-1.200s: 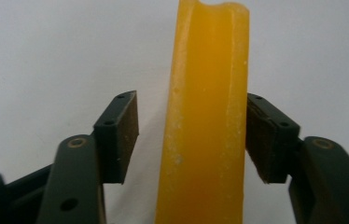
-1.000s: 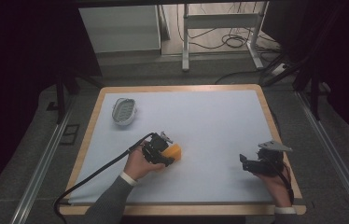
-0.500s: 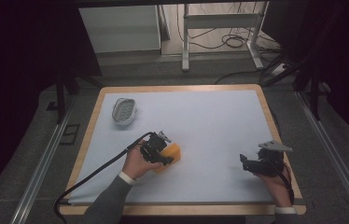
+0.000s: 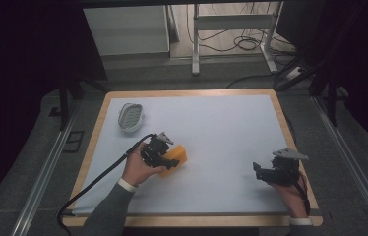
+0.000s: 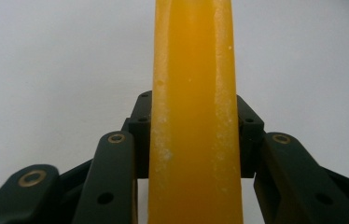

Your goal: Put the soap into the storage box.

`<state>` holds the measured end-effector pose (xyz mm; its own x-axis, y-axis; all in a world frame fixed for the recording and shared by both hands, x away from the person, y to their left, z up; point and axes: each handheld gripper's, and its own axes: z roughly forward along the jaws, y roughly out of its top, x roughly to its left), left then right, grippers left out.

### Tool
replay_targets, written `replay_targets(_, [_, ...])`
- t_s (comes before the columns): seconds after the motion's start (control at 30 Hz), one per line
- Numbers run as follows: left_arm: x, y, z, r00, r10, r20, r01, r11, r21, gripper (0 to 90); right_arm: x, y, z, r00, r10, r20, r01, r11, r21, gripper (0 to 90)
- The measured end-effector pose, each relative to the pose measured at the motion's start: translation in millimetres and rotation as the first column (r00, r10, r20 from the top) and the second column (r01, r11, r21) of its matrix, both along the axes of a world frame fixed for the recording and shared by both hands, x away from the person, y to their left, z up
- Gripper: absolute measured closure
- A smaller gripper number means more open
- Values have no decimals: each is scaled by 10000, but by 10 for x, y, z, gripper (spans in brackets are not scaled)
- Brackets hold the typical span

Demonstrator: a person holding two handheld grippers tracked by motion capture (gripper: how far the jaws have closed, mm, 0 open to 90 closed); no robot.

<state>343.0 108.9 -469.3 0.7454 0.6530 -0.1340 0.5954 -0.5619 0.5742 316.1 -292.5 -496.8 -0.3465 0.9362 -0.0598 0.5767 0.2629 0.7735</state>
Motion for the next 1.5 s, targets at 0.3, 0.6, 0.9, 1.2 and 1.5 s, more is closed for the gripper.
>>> replay_targets(0.3, [5,61,35,9999,126,86,-126,9999,-78,612,0,3,-3,10000,0,-16,0,10000,-4,68])
replay_targets(0.6, [9,124,102,9989,318,334,-310,9992,-253,612,3,-3,-7,10000,-22,-32,21,10000,-27,68])
replay_targets(0.9, [22,185,143,9980,452,441,-440,9986,-279,612,-2,-5,-1,10000,-32,5,32,10000,-4,68])
replay_targets(1.2, [66,284,213,9963,680,530,-659,9970,-409,612,2,-9,-7,10000,-48,-10,48,10000,-17,68])
replay_targets(1.5, [90,360,275,9924,973,753,-930,9940,-582,612,1,-8,-8,10000,-50,25,50,10000,-18,68])
